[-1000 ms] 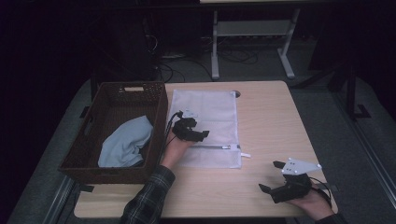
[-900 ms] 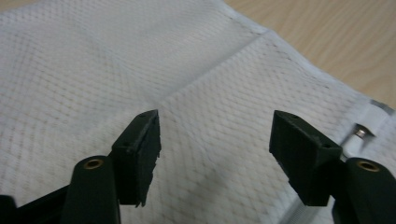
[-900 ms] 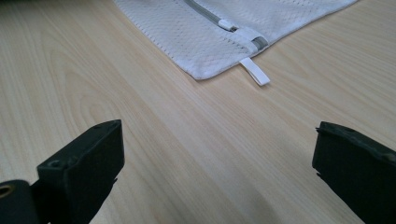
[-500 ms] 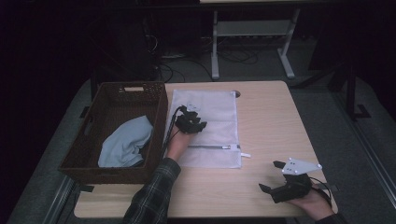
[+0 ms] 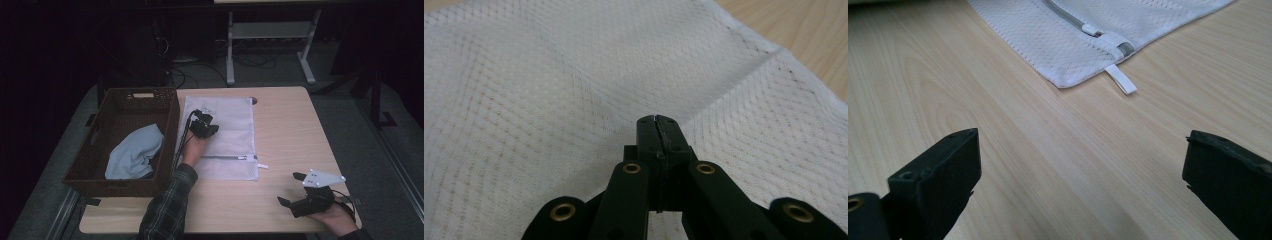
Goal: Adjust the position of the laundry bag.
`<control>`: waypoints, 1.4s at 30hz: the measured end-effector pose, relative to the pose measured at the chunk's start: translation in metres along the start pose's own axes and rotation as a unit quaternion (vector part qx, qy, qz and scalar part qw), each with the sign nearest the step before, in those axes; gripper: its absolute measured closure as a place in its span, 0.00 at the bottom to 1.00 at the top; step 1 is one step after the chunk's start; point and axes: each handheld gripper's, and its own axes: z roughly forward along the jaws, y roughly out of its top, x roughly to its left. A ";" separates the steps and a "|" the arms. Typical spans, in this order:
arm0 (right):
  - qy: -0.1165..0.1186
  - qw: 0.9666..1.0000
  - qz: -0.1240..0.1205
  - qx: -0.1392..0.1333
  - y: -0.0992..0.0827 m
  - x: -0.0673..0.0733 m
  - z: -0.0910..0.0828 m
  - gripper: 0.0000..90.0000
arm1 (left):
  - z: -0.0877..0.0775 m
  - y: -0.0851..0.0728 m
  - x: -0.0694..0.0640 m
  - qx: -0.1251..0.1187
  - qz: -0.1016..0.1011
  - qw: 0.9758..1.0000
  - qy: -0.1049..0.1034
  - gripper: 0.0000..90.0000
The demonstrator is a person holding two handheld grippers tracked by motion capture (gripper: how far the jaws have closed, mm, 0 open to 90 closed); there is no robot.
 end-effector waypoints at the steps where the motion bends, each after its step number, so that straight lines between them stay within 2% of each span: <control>1: 0.000 1.000 0.000 0.000 0.000 0.000 0.000 0.02 | 0.001 0.000 0.000 0.003 0.002 1.000 0.000 1.00; 6: -0.001 1.000 0.001 0.000 0.000 0.000 0.000 0.02 | 0.006 0.000 0.000 0.014 0.004 1.000 0.008 1.00; 11: -0.002 1.000 0.001 0.000 0.000 0.000 -0.001 0.02 | 0.011 -0.003 0.001 0.028 0.003 1.000 0.007 1.00; 17: -0.004 1.000 0.001 0.000 0.000 -0.001 -0.001 0.02 | 0.012 -0.003 0.000 0.027 0.004 1.000 0.007 1.00; 19: -0.004 1.000 0.001 0.000 0.000 -0.001 -0.001 0.02 | 0.012 -0.003 -0.001 0.027 0.001 1.000 0.003 1.00; 27: -0.005 1.000 0.000 0.001 0.000 0.000 -0.001 0.02 | 0.013 -0.002 -0.012 0.032 0.010 0.999 -0.006 1.00; 32: -0.005 1.000 0.000 0.001 0.000 0.000 0.000 0.02 | 0.014 -0.002 -0.019 0.029 0.009 0.999 -0.020 1.00; 42: -0.005 1.000 -0.001 0.001 0.000 0.000 0.000 0.02 | 0.020 0.002 -0.035 0.033 0.024 0.998 -0.042 1.00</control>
